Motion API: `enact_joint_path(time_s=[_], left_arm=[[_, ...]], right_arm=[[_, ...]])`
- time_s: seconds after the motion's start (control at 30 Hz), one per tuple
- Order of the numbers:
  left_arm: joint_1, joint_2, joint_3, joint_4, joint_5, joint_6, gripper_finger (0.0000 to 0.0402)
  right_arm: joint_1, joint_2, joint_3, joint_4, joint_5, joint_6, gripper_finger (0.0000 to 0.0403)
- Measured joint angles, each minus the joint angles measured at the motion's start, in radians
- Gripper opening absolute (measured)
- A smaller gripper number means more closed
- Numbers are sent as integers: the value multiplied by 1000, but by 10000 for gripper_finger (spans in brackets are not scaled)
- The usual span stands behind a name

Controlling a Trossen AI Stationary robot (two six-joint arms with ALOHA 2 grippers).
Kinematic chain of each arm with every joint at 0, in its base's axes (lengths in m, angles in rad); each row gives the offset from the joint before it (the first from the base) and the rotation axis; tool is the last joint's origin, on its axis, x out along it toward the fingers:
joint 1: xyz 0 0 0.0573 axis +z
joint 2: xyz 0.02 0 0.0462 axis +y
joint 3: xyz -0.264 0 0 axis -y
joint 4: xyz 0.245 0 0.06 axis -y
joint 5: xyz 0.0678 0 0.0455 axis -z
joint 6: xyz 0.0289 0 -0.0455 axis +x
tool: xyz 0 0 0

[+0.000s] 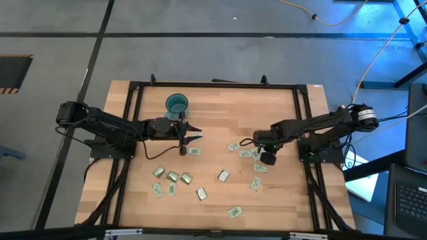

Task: Pick and place Stevia / Truvia into bins
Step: Put the truvia packet into the transparent bin, then put the stevia packet into the transparent bin

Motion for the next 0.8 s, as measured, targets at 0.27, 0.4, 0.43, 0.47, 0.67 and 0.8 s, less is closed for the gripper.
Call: enact_joint_path(time_s=[0.27,0.4,0.43,0.47,0.67,0.8], left_arm=[[0,0,0,0,0,0,114],[0,0,0,0,0,0,114],[0,0,0,0,0,0,114],[0,0,0,0,0,0,114],[0,0,0,0,0,0,114],[0,0,0,0,0,0,114]], right_arm=[[-1,1,43,-52,28,0,82],[-1,0,123,-86,48,-31,84],[-1,0,144,-82,49,-61,84],[-1,0,164,-82,49,-107,84],[0,0,271,-72,49,-420,84],[-1,0,314,-56,49,-505,84]])
